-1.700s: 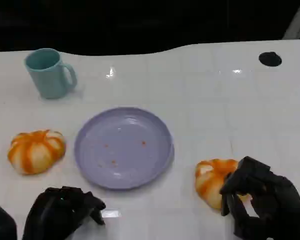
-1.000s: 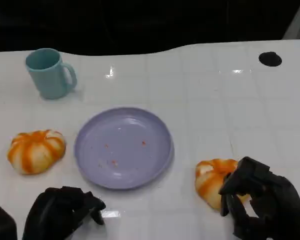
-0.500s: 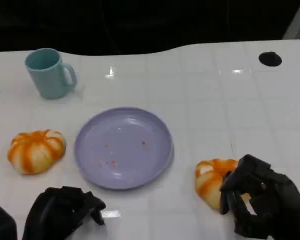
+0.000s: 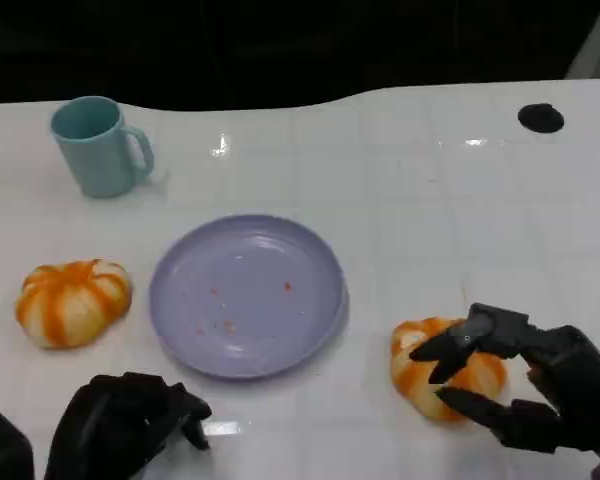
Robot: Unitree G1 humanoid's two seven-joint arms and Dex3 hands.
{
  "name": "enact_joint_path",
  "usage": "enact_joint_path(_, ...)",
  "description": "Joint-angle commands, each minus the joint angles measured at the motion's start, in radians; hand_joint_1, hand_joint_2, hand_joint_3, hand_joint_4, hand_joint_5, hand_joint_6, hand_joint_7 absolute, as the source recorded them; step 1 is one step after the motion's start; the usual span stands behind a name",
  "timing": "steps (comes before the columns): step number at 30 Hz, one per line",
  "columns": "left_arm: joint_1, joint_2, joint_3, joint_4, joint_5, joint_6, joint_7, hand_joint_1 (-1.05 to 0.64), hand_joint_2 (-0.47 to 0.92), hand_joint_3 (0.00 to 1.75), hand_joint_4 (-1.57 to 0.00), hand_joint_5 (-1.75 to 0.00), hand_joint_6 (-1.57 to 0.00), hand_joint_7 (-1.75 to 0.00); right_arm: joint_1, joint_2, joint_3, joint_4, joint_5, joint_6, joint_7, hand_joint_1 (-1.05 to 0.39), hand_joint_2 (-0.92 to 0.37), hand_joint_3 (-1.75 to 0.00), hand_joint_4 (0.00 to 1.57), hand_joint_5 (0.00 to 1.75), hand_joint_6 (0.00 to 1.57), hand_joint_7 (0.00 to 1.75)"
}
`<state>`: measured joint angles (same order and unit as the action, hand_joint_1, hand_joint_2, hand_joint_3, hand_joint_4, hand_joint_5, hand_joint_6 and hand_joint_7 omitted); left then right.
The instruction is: Grasp the bread from the table and place it into the plate.
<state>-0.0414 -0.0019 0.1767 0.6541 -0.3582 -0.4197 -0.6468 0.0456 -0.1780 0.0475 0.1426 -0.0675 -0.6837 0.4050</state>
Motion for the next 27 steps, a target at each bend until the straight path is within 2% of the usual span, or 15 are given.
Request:
enact_joint_path(1, 0.005, 0.013, 0.007, 0.001, 0.002, -0.006, 0.001, -1.05, 0.82, 0.0, -0.76, -1.65, -1.57, -0.17, -0.015, -0.09, -0.023, -0.073, -0.156, 0.002, -0.06, -0.57, -0.92, -0.2, 0.3, 0.83, 0.44, 0.35)
enact_joint_path(2, 0.005, 0.013, 0.007, 0.0, 0.002, -0.004, 0.002, -1.05, 0.82, 0.0, -0.76, -1.65, -1.57, -0.16, -0.018, -0.109, -0.022, -0.088, -0.183, 0.002, -0.067, -0.57, -0.92, -0.2, 0.29, 0.79, 0.44, 0.32)
enact_joint_path(4, 0.006, 0.012, 0.007, -0.005, 0.001, 0.001, 0.004, -1.05, 0.82, 0.0, -0.76, -1.65, -1.57, -0.16, -0.016, -0.143, -0.02, -0.133, -0.232, 0.027, -0.07, -0.58, -0.92, -0.2, 0.26, 0.59, 0.43, 0.19)
enact_joint_path(6, 0.007, 0.011, 0.007, -0.007, -0.001, 0.005, 0.004, -1.05, 0.82, 0.0, -0.76, -1.65, -1.57, -0.16, -0.015, -0.173, -0.019, -0.182, -0.285, 0.057, -0.072, -0.61, -0.92, -0.19, 0.23, 0.48, 0.42, 0.11)
enact_joint_path(9, 0.008, 0.013, 0.004, -0.008, 0.006, -0.001, 0.008, -1.04, 0.82, 0.0, -0.76, -1.65, -1.57, -0.16, -0.011, -0.209, -0.013, -0.256, -0.363, 0.117, -0.068, -0.64, -0.92, -0.19, 0.18, 0.4, 0.39, 0.06)
enact_joint_path(15, 0.001, 0.011, 0.008, -0.002, -0.003, 0.005, 0.001, -1.04, 0.82, 0.0, -0.75, -1.64, -1.57, -0.15, 0.003, -0.234, 0.032, -0.366, -0.49, 0.258, -0.054, -0.61, -0.92, -0.09, 0.08, 0.31, 0.29, 0.0)
enact_joint_path(22, -0.009, 0.014, 0.009, 0.01, 0.002, 0.002, 0.008, -1.05, 0.82, 0.0, -0.76, -1.64, -1.57, -0.15, -0.021, -0.241, 0.095, -0.378, -0.678, 0.328, -0.116, -0.61, -0.92, -0.03, 0.08, 0.29, 0.26, 0.0)
enact_joint_path(27, -0.008, 0.012, 0.011, 0.004, -0.003, 0.014, 0.009, -1.05, 0.81, 0.0, -0.77, -1.64, -1.57, -0.16, -0.049, -0.244, 0.139, -0.348, -0.77, 0.367, -0.146, -0.61, -0.92, -0.01, 0.07, 0.28, 0.25, 0.0)
